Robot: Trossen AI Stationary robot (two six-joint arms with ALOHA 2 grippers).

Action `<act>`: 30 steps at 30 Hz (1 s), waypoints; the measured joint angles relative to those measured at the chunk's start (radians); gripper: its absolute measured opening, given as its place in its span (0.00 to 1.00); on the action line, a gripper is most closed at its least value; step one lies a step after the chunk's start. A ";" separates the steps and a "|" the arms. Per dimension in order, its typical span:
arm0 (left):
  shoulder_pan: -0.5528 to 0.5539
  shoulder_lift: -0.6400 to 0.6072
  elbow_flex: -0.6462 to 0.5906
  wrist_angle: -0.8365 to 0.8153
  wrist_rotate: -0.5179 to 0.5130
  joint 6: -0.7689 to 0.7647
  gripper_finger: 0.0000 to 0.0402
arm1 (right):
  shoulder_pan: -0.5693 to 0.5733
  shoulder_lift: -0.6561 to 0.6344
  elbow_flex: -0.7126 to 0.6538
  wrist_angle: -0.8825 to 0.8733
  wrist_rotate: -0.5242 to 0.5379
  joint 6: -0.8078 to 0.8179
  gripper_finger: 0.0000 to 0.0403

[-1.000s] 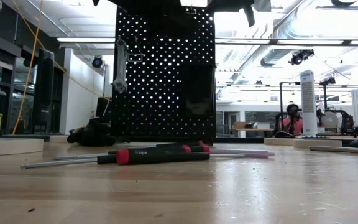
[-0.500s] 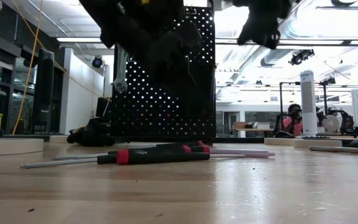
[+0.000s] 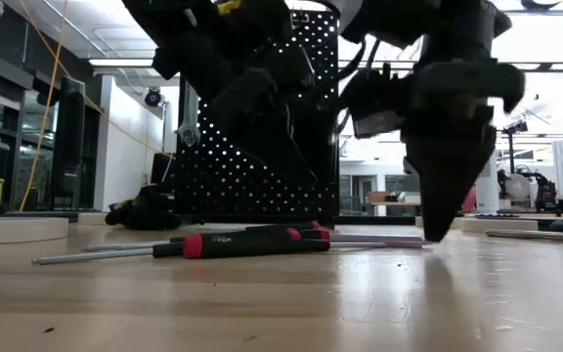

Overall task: Hang tools onto peg board
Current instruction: Put the purple pen into the black bin on the peg board

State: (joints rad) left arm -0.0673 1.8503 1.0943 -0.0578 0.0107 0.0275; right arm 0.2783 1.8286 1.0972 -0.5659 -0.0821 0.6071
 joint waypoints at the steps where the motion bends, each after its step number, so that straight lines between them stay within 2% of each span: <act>1: 0.000 0.000 0.000 -0.003 0.000 -0.003 0.25 | 0.000 0.003 0.000 0.003 0.003 0.016 0.00; 7: -0.001 -0.023 0.000 -0.047 0.000 -0.009 0.25 | -0.001 -0.066 0.001 -0.070 0.050 0.039 0.00; 10: -0.001 -0.056 0.000 -0.106 0.000 0.036 0.25 | -0.002 -0.084 0.001 -0.169 0.078 0.011 0.00; 12: 0.006 -0.077 0.000 -0.137 0.002 0.058 0.25 | -0.015 -0.084 0.000 -0.180 0.060 -0.029 0.00; 16: 0.016 -0.110 0.000 -0.156 0.001 0.069 0.25 | -0.052 -0.082 -0.052 -0.030 -0.020 -0.039 0.00; 30: 0.007 -0.122 0.000 -0.154 0.000 0.055 0.25 | -0.109 -0.082 -0.130 0.079 -0.042 -0.006 0.00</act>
State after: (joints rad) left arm -0.0602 1.7287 1.0943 -0.2119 0.0107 0.0822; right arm 0.1696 1.7462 0.9672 -0.4867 -0.1243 0.6015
